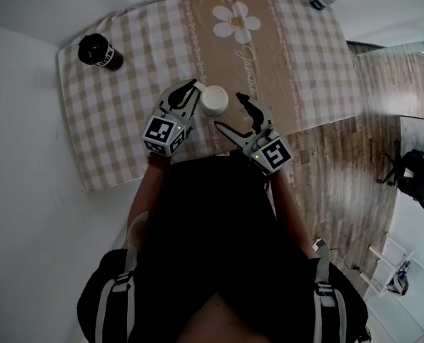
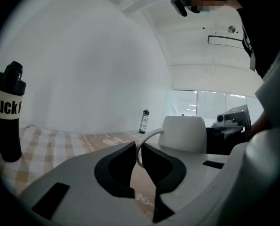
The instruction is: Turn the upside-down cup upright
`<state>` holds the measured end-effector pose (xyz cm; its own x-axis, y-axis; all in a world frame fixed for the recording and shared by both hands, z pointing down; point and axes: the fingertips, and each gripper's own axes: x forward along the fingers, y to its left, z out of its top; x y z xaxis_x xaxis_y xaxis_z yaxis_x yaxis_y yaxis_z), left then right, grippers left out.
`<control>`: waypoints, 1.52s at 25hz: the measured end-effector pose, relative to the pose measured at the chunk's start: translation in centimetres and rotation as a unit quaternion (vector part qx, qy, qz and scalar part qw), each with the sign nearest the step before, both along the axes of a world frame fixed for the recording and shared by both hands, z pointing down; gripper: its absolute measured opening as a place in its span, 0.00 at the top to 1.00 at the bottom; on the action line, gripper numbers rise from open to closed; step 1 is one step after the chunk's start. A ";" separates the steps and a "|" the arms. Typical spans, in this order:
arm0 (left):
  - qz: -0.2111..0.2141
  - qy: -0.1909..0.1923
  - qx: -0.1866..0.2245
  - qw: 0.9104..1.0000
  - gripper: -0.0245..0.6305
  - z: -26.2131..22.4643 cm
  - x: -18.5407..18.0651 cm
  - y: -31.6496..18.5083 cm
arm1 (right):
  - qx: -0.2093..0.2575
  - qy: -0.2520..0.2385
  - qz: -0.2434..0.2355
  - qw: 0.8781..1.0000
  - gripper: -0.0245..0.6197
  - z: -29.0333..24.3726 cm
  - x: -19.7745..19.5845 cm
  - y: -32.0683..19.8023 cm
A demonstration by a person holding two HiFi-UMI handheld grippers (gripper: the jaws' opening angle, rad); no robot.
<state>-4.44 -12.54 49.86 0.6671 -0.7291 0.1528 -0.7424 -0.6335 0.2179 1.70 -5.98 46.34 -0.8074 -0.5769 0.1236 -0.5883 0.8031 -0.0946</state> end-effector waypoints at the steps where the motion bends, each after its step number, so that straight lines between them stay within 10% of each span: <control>1: 0.001 0.007 0.005 1.000 0.90 -0.6 -0.1 0.0 | 0.002 0.002 -0.011 1.000 0.38 0.0 -0.4 0.3; 33: 0.109 0.032 0.009 0.993 0.87 -2.5 3.2 3.0 | 0.049 0.056 -0.035 0.997 0.32 0.3 -3.6 0.0; 38: 0.117 0.058 -0.004 0.991 0.74 -3.1 1.0 3.2 | 0.055 0.074 -0.022 0.996 0.32 0.4 -2.4 -0.4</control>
